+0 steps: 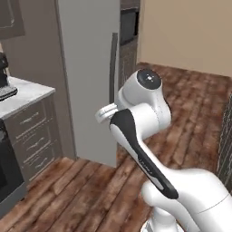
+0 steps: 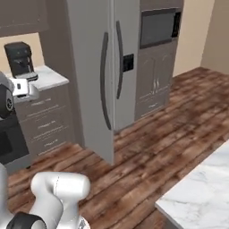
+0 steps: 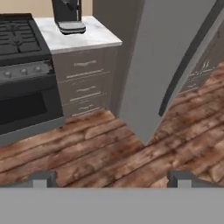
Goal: Pick up the mango and kiwi from the fridge and place one fruit on each plate on the dining counter.
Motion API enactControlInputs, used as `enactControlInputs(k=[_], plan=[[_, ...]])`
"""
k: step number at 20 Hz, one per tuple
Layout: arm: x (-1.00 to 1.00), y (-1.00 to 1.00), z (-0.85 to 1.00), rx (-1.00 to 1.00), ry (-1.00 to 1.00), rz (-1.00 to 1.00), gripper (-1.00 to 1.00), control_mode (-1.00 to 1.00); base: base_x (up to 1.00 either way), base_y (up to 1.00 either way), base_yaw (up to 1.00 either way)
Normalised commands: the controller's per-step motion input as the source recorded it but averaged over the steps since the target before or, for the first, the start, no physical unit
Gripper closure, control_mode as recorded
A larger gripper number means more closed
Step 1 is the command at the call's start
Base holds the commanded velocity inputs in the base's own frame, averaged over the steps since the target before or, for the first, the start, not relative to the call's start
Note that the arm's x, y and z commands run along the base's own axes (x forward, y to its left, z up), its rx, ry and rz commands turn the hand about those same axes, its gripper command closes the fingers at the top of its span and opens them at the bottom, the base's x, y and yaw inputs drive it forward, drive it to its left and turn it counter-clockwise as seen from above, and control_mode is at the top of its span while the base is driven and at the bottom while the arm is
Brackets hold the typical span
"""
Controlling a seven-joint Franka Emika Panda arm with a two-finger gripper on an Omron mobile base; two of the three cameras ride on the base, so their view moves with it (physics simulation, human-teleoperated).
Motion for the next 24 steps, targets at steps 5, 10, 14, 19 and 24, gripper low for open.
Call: enactControlInputs(k=[5,10,14,19,24], plan=[[0.0,0.0,0.0,0.0,0.0,0.0,-1.0,1.0,0.73,0.2,-0.68],[0.0,0.0,0.0,0.0,0.0,0.0,-1.0,1.0,0.56,0.0,-0.69],[0.0,0.0,0.0,0.0,0.0,0.0,-1.0,1.0,0.72,0.02,-0.65],[0.0,0.0,0.0,0.0,0.0,0.0,-1.0,1.0,0.98,0.15,-0.55],[0.0,0.0,0.0,0.0,0.0,0.0,-1.0,1.0,1.0,0.38,-0.42]])
